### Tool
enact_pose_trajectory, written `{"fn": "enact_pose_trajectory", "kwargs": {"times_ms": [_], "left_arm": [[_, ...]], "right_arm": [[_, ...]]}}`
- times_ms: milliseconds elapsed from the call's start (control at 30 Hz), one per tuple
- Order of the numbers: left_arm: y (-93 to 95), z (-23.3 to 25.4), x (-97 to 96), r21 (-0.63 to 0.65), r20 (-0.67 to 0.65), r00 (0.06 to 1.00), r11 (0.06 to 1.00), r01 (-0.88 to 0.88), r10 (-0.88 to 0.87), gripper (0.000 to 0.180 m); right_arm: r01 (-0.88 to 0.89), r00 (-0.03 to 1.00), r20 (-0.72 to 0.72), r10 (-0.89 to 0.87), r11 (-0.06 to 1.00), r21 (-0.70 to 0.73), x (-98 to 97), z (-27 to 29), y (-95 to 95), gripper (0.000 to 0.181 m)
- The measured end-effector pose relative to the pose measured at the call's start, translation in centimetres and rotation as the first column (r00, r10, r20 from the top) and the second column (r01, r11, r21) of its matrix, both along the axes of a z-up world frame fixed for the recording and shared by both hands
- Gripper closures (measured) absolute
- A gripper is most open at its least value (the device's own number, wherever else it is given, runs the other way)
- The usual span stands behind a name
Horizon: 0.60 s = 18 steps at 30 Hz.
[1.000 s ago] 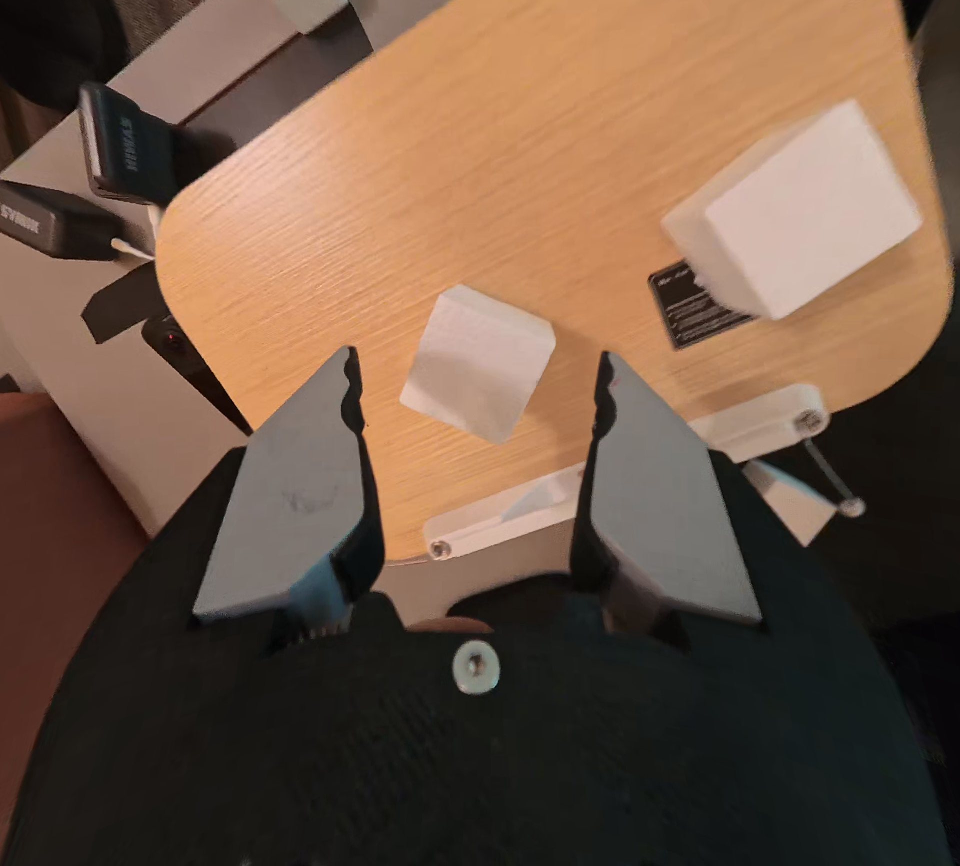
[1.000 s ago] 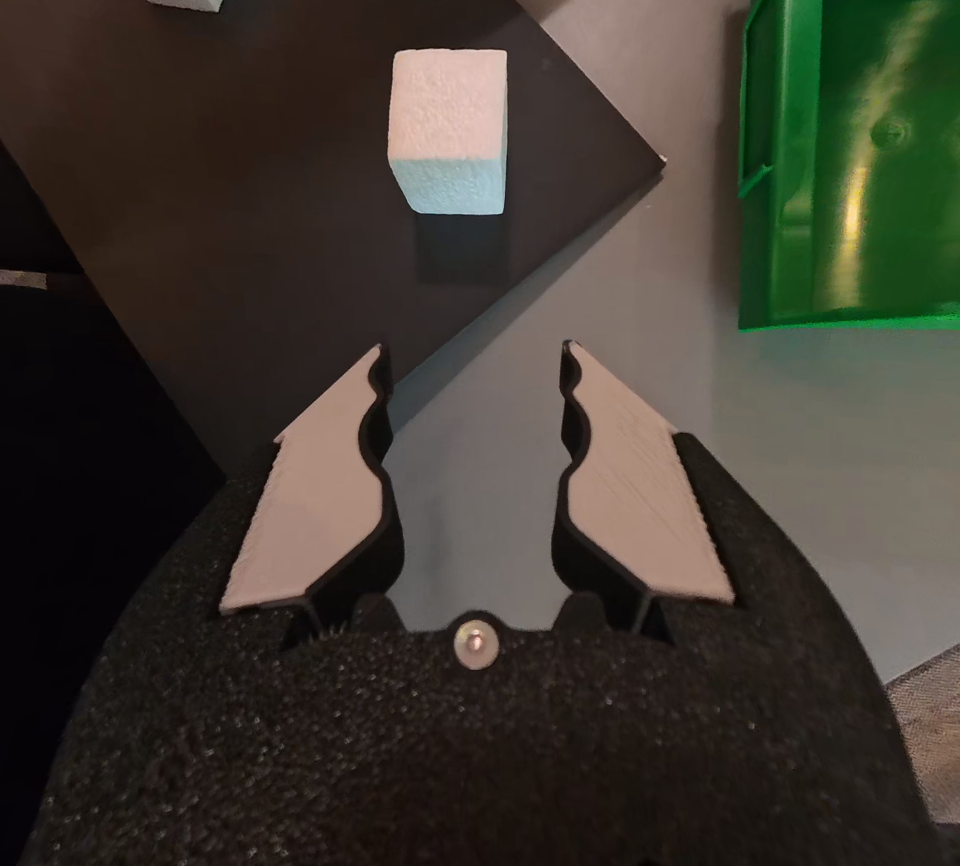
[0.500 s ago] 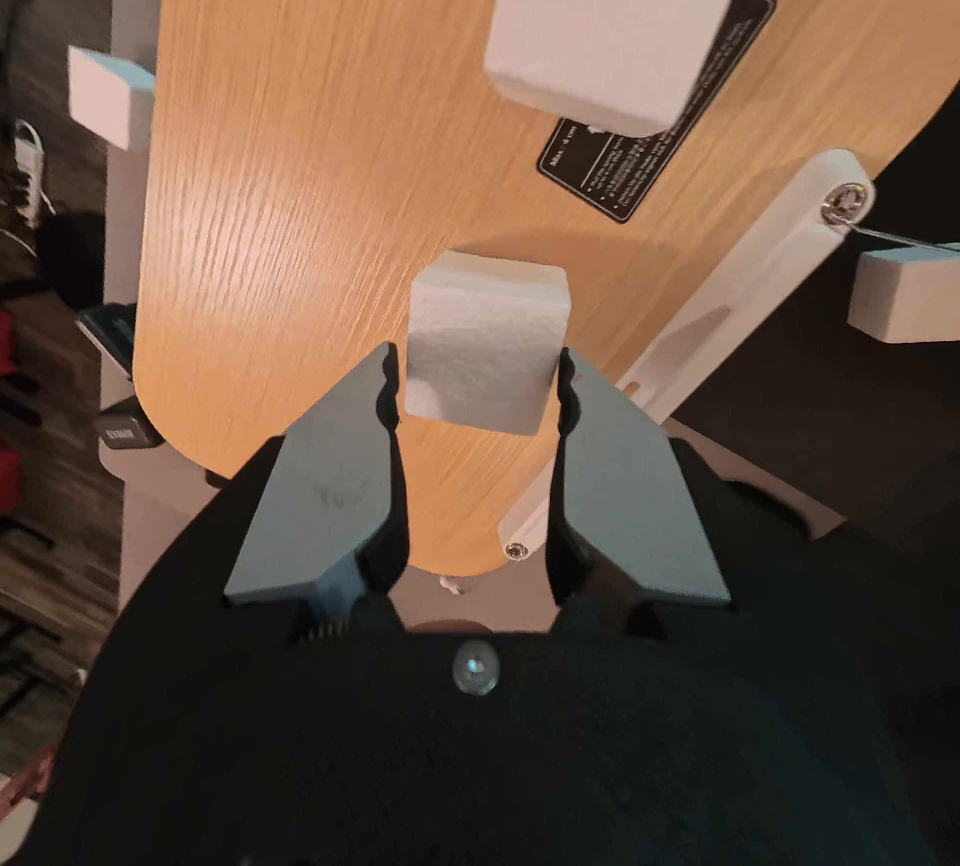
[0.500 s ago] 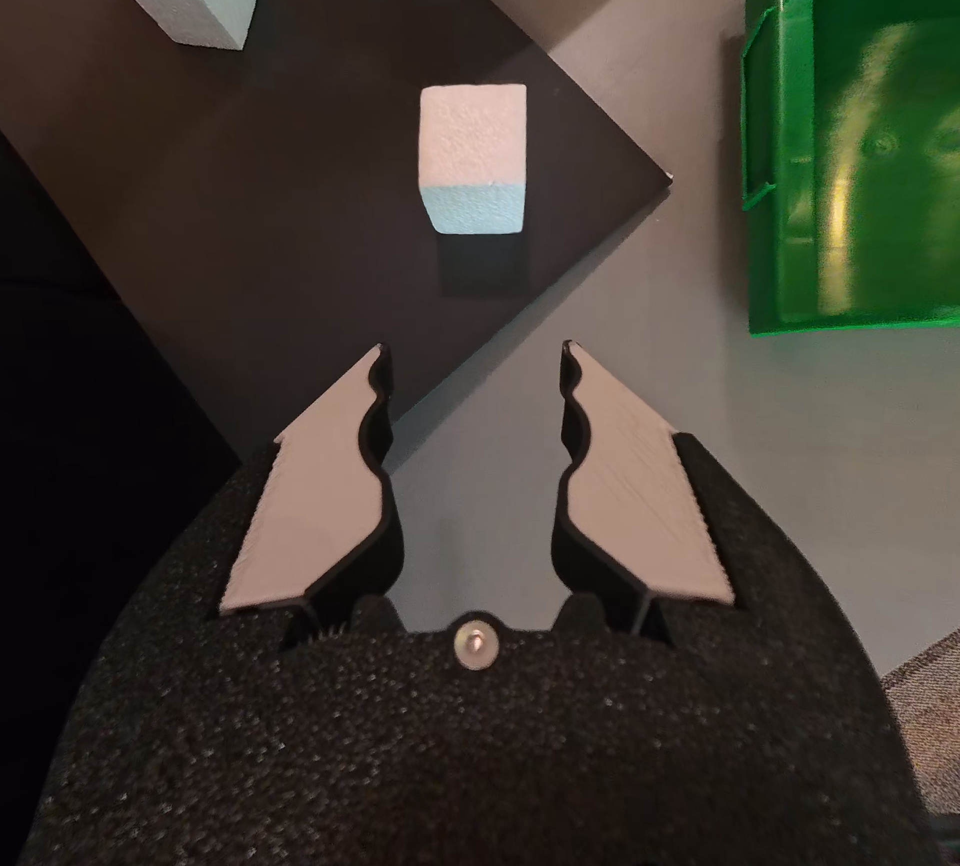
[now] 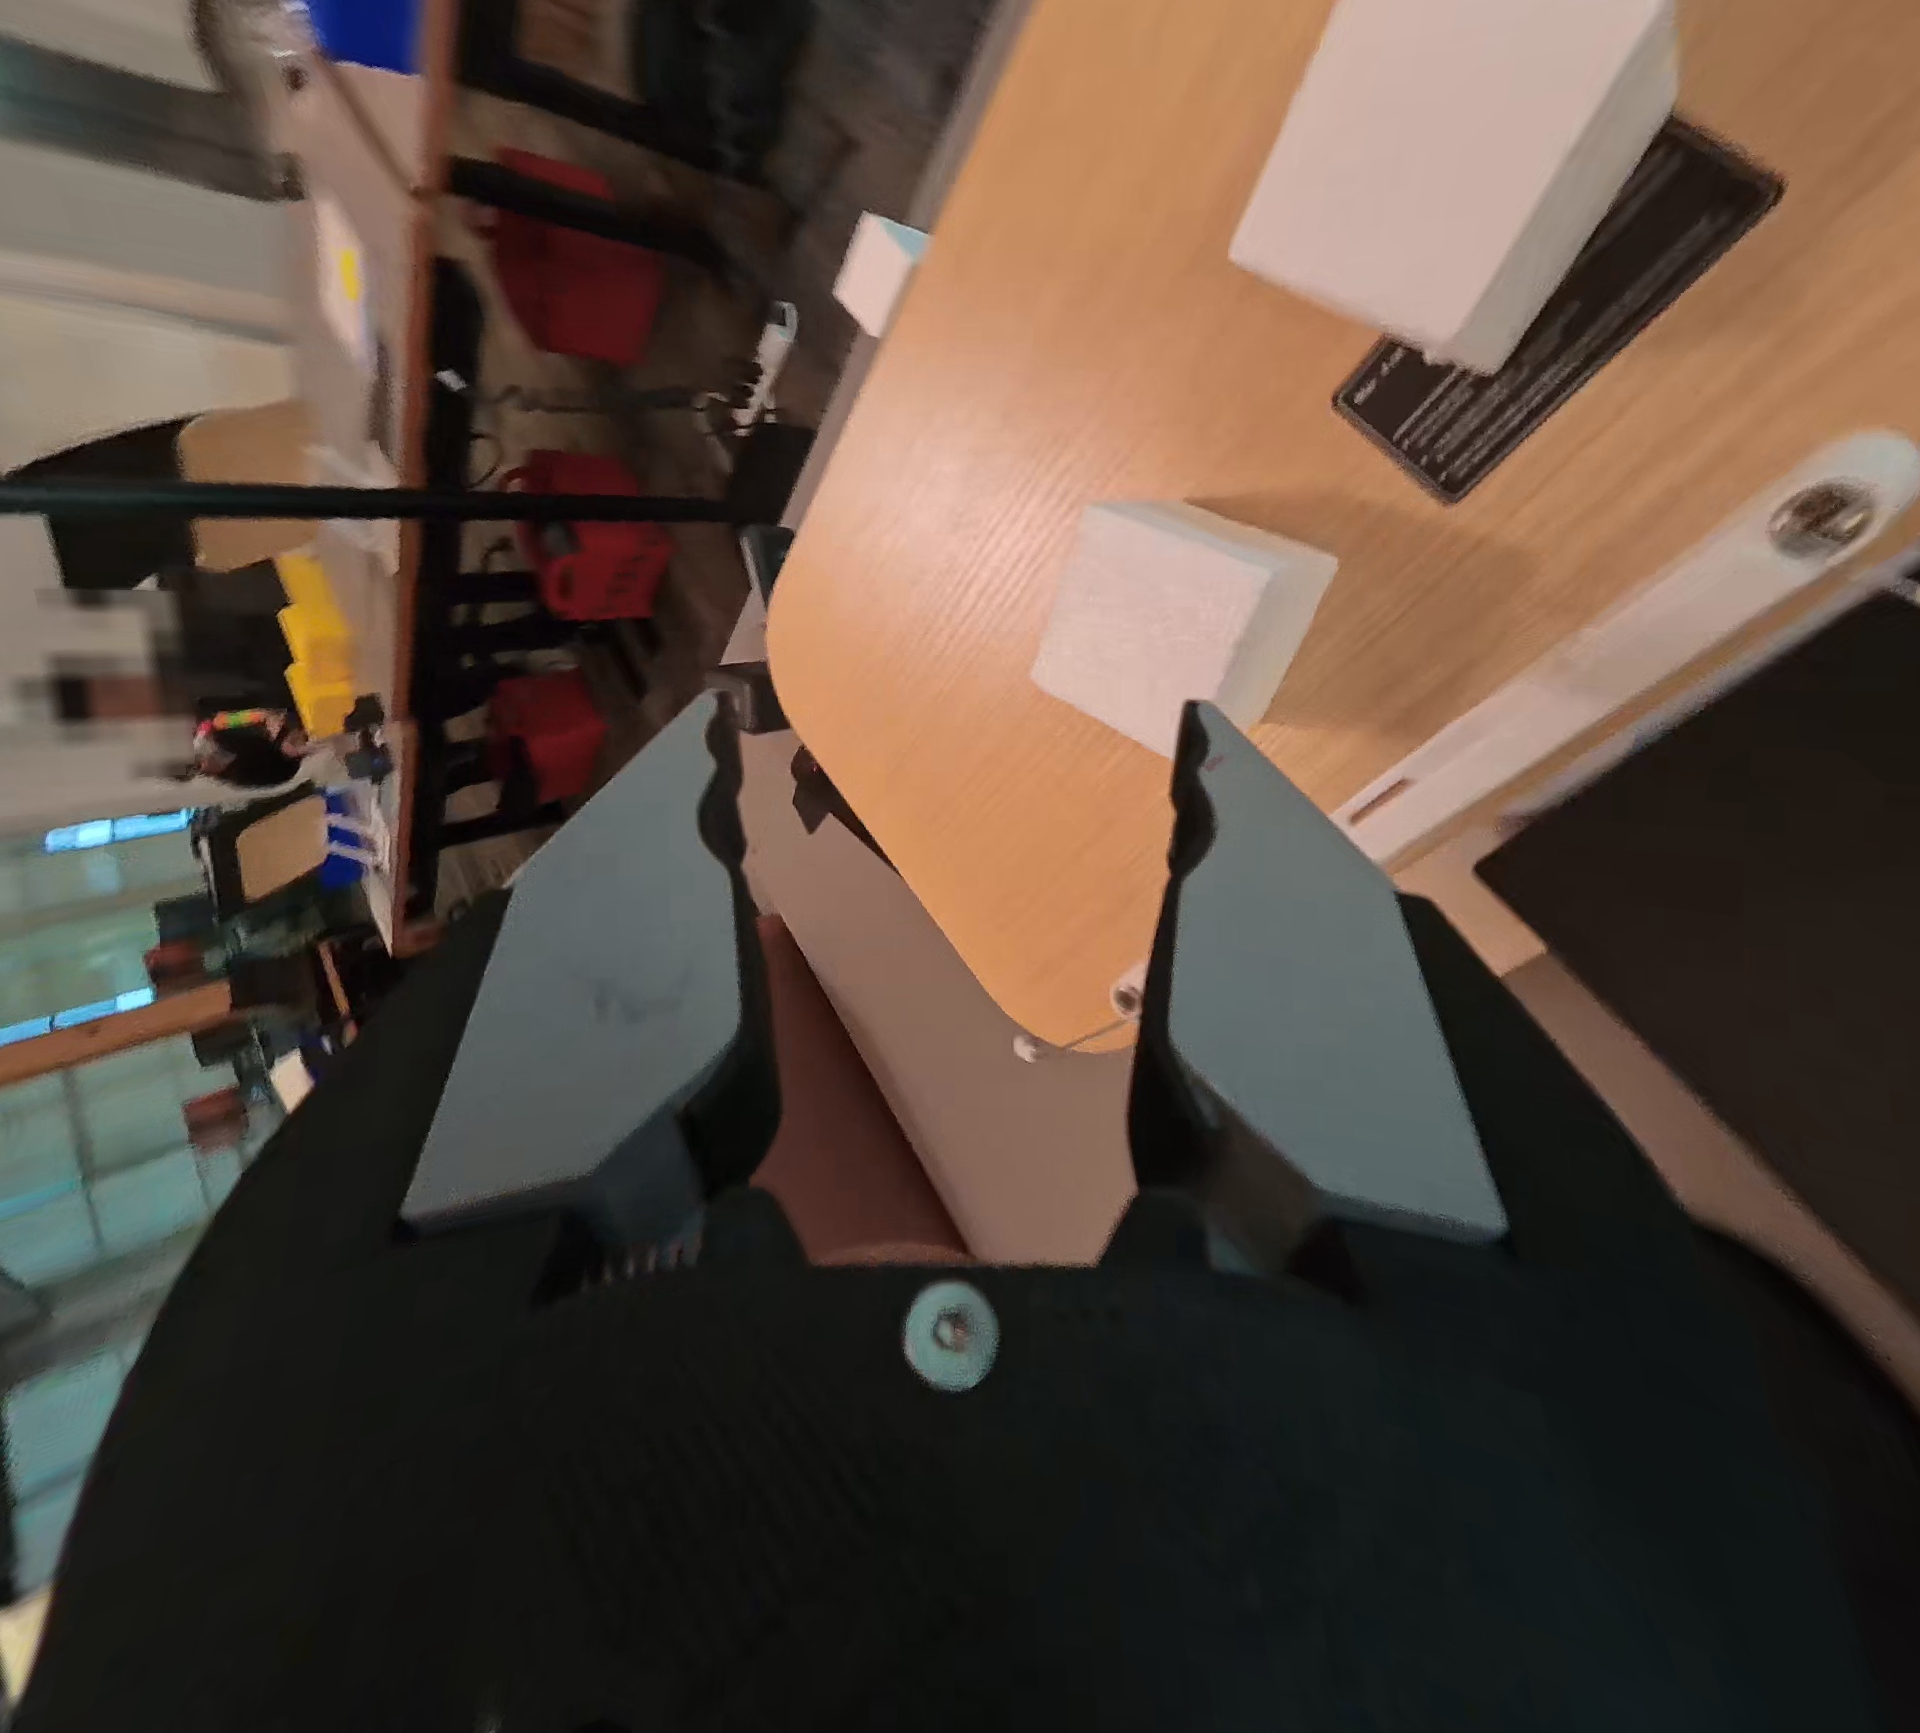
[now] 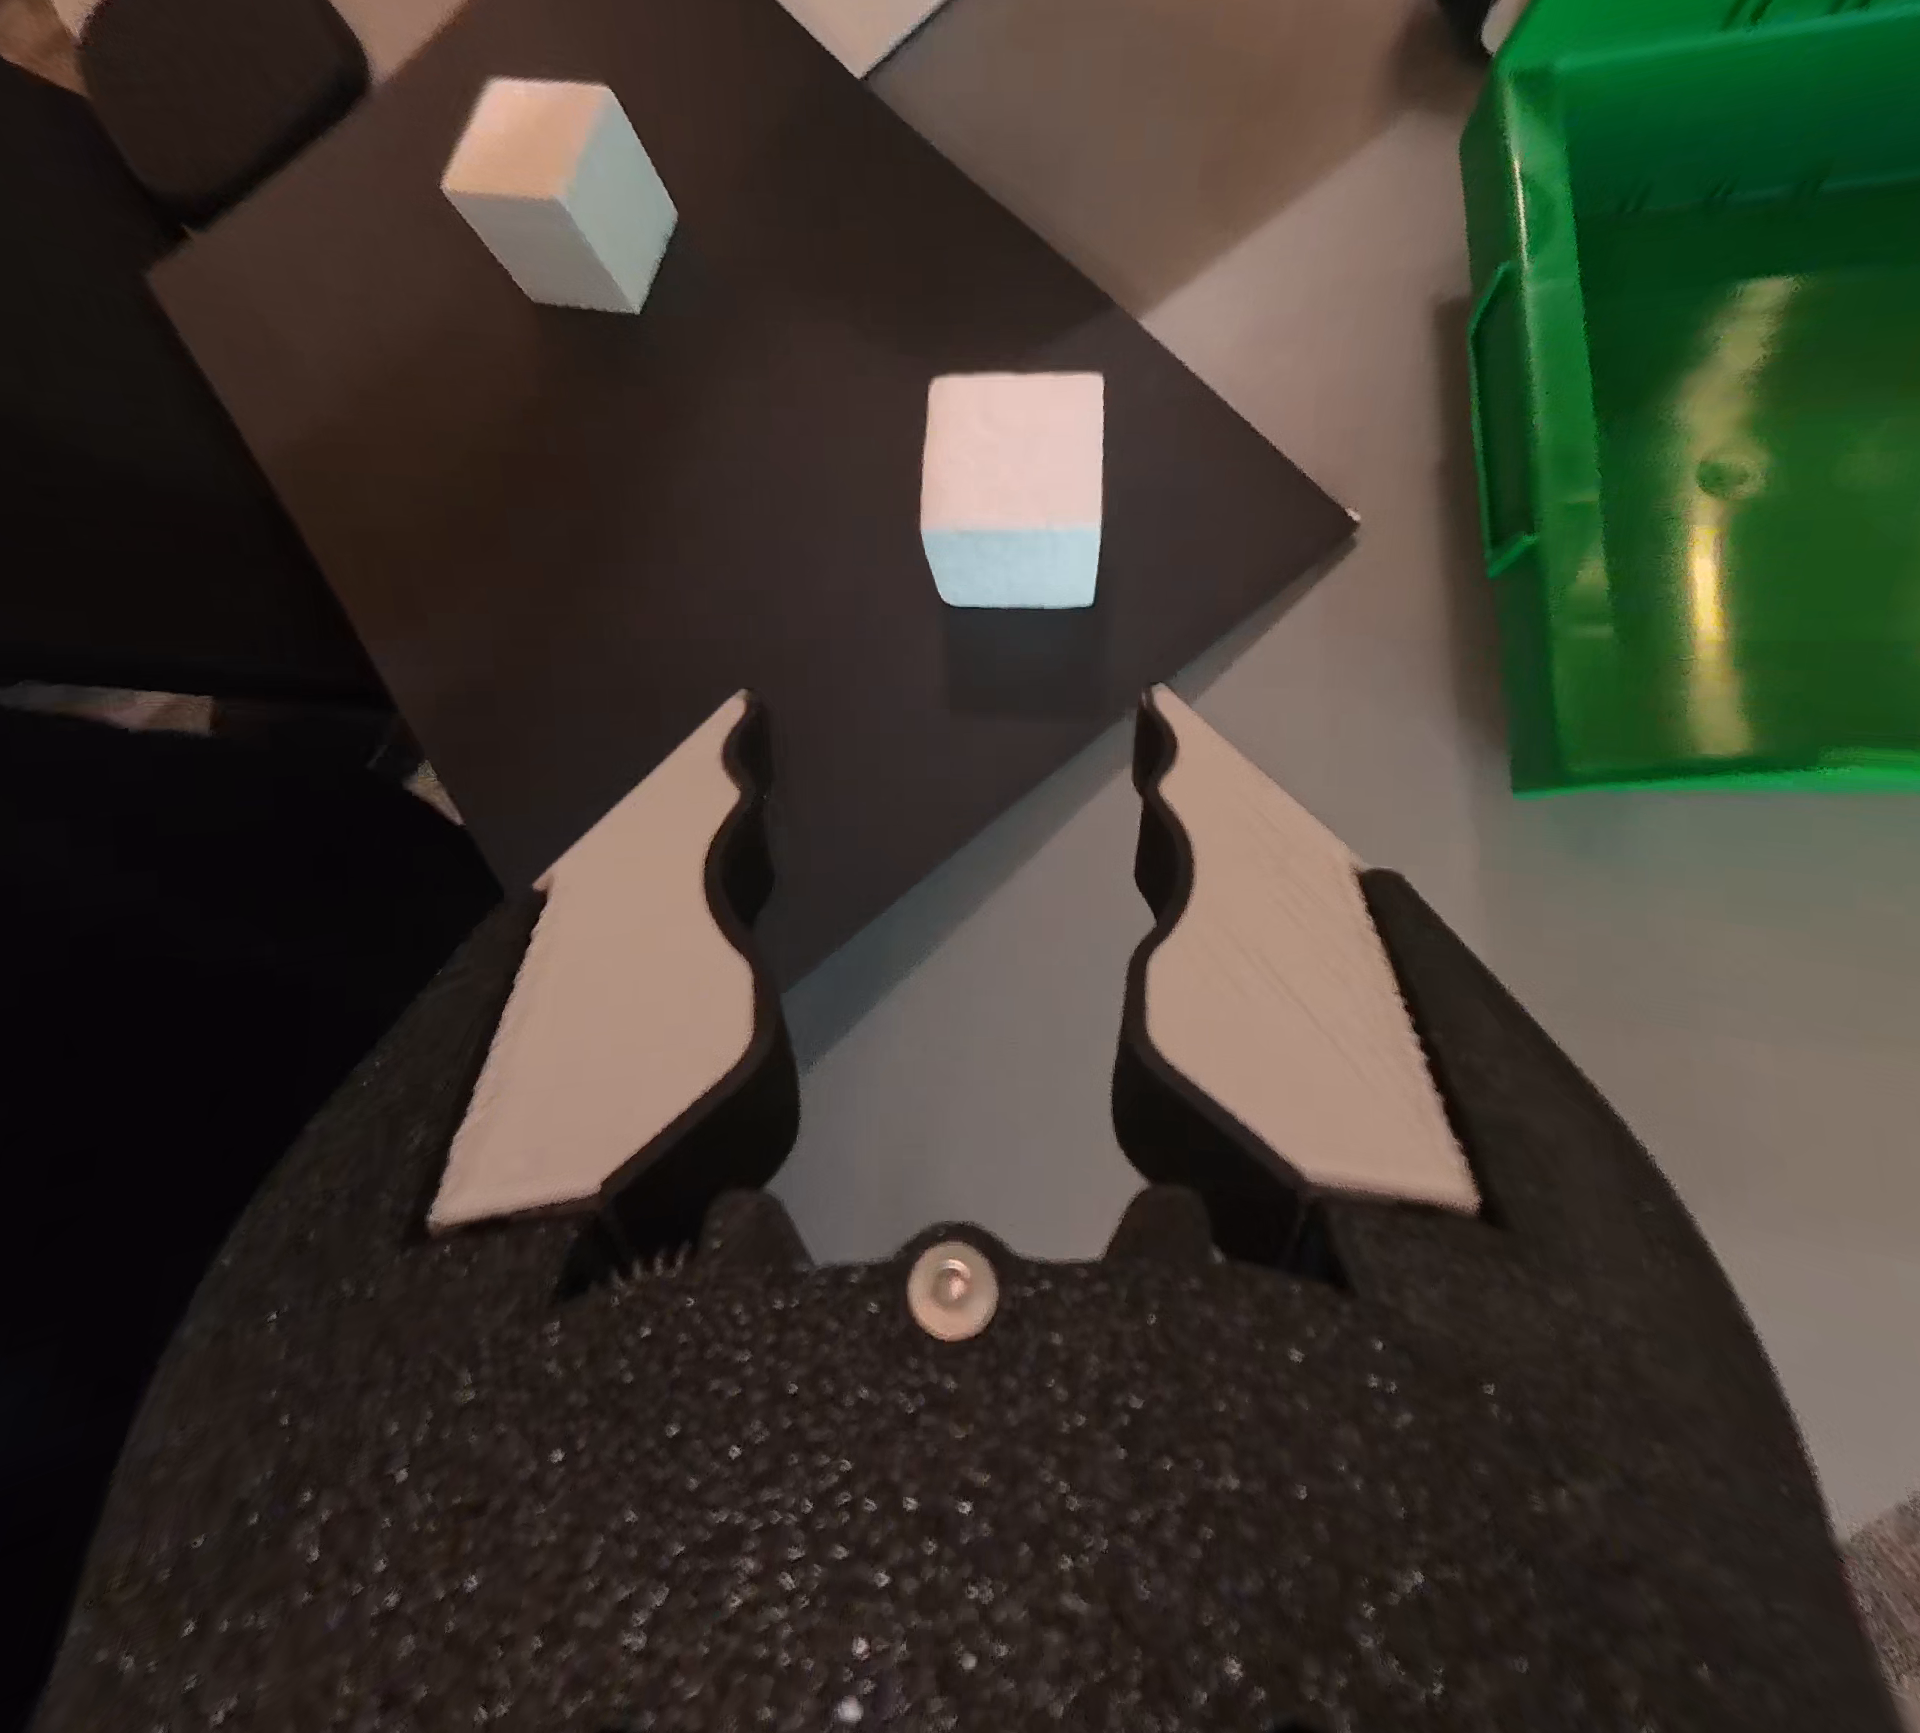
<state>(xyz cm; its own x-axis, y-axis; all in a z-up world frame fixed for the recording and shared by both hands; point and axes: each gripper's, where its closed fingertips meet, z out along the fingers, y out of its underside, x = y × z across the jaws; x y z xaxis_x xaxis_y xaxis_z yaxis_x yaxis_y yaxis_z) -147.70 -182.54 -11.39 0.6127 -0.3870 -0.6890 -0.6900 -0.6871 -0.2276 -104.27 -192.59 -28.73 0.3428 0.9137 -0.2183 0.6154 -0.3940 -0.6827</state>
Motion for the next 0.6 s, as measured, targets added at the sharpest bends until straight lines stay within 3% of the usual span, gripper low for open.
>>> {"fn": "enact_pose_trajectory", "kwargs": {"times_ms": [167,500,600], "left_arm": [[-4.1,2.6,2.7,0.148,0.009,0.987,0.976,-0.157,0.158,0.107],[-14.2,2.0,3.8,0.174,0.083,0.959,0.944,-0.281,0.27,0.105],[-18.0,0.3,3.8,0.185,0.203,0.931,0.922,-0.34,0.303,0.106]], "right_arm": [[-0.09,0.994,-0.058,0.09,0.996,0.005,-1.6,1.2,0.7,0.106],[-0.2,0.977,-0.056,0.207,0.974,0.109,-5.8,3.6,0.6,0.1],[-0.198,0.976,-0.057,0.21,0.966,0.164,-7.6,4.3,-0.7,0.105]]}}
